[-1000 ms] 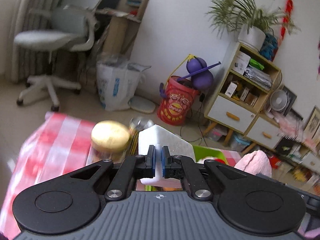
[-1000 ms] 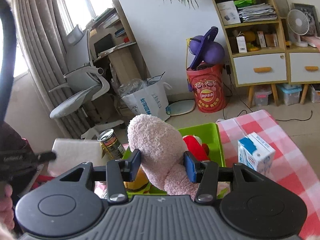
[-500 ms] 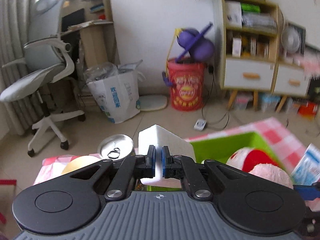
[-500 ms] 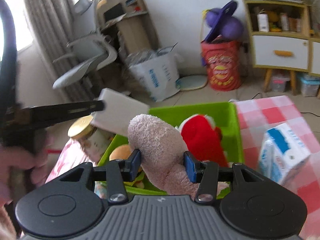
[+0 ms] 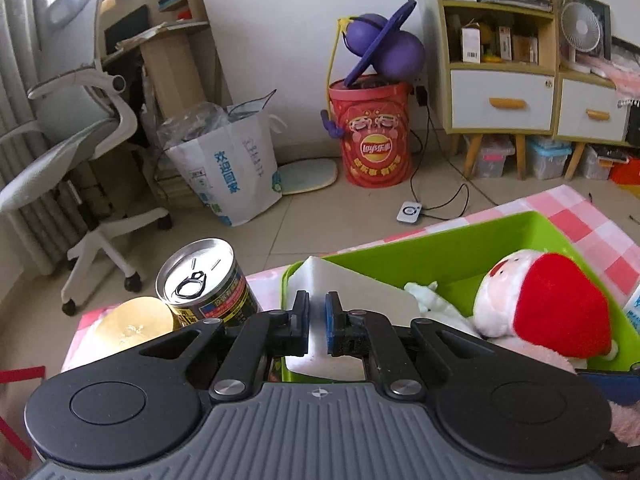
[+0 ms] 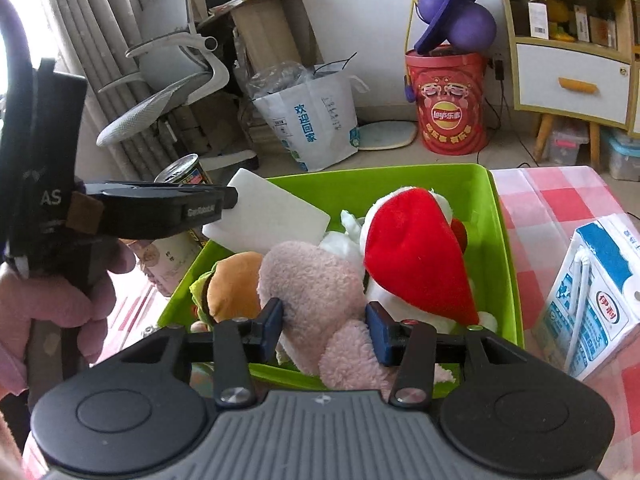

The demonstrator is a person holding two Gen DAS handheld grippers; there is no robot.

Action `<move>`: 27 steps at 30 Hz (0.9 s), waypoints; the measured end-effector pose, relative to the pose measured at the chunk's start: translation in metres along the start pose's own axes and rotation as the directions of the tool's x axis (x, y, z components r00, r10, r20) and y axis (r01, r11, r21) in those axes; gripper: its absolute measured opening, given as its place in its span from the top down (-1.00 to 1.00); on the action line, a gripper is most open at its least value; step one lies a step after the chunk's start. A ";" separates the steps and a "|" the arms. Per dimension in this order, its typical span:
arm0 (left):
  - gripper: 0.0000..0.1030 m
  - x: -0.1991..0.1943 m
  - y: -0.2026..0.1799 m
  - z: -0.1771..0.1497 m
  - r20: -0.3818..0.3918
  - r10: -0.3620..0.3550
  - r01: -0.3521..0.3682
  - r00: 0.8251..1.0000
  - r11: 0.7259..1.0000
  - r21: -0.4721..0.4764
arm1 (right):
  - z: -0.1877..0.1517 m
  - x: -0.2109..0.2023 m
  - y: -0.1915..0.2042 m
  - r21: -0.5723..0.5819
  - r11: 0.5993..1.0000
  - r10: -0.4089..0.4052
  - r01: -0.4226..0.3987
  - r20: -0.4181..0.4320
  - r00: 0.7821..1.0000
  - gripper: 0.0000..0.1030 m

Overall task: Organize soft objects
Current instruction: 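Carry the foam block and pink plush over the green tray and open both tools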

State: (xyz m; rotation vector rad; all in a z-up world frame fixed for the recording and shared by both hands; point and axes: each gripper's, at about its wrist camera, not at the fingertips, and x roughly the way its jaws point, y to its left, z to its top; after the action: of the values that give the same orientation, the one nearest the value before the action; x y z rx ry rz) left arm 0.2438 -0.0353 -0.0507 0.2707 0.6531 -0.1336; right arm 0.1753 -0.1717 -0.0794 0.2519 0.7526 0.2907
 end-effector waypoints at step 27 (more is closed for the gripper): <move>-0.73 -0.124 0.046 -0.038 0.017 -0.038 0.040 0.999 0.989 -0.144 | -0.005 -0.126 0.001 0.086 0.991 -0.109 0.101 0.087 0.990 -0.45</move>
State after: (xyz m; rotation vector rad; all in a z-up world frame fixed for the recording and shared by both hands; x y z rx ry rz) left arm 0.1333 0.0241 0.0061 0.1174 0.6505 -0.1250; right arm 0.0843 -0.2142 -0.0029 0.2995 0.6853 0.1476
